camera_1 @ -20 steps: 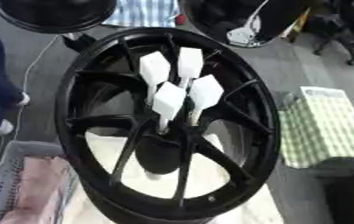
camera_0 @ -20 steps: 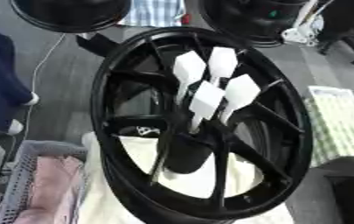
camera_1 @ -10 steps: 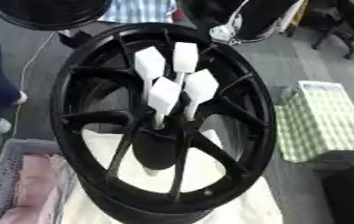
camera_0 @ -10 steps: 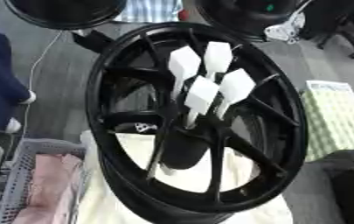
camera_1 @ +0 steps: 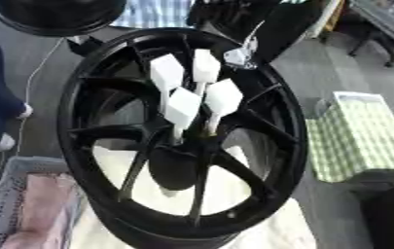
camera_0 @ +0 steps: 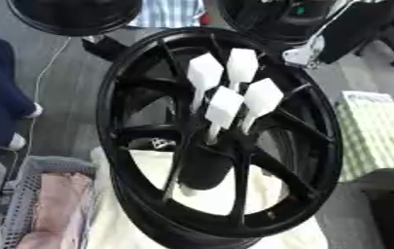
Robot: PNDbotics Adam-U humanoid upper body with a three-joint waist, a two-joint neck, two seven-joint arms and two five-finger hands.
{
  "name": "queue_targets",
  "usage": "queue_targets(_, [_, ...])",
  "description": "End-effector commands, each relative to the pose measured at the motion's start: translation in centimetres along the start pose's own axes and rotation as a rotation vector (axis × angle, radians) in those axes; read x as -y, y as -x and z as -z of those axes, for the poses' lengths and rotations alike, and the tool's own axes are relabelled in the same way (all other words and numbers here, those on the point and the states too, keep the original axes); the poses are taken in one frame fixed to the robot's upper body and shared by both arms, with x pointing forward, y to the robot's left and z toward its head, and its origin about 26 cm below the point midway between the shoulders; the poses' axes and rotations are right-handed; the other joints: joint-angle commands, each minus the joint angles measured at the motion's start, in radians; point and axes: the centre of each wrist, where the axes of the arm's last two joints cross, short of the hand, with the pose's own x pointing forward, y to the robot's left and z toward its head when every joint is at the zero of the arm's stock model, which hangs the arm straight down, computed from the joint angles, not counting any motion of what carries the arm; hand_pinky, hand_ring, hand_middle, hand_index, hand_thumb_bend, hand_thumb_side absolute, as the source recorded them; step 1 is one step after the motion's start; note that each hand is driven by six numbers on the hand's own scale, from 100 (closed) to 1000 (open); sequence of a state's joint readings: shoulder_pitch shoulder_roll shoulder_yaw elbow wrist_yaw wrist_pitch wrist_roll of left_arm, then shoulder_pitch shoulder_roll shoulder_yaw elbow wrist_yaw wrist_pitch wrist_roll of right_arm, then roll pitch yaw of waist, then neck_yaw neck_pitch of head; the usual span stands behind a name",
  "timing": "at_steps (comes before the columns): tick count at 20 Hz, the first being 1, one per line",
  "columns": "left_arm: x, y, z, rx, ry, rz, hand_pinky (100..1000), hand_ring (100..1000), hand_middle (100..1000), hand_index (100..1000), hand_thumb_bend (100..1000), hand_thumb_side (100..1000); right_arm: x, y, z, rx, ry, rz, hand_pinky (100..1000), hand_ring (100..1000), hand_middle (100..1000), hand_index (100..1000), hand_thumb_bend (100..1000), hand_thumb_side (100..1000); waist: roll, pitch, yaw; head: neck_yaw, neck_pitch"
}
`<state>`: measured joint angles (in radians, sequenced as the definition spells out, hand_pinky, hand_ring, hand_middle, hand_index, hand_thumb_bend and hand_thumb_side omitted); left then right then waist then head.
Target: Pull the pin out of the wheel hub.
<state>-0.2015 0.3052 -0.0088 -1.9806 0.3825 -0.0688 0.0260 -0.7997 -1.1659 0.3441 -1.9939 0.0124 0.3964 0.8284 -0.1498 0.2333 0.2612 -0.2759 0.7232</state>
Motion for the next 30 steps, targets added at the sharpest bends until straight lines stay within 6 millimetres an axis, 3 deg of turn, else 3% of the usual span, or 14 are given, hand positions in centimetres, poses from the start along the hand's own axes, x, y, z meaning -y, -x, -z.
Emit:
queue_targets(1, [0.3, -0.6, 0.3, 0.024, 0.017, -0.005, 661, 732, 603, 766, 135, 737, 0.3, -0.2, -0.5, -0.046, -0.076, 0.048, 874, 947, 851, 912, 100, 283, 0.01, -0.023, 0.001, -0.004, -0.016])
queue_targets(30, [0.4, -0.6, 0.4, 0.024, 0.023, -0.009, 660, 734, 603, 766, 136, 741, -1.5, 1.0, 0.3, -0.01, -0.108, 0.047, 866, 935, 851, 915, 100, 384, 0.01, -0.012, 0.005, 0.004, -0.029])
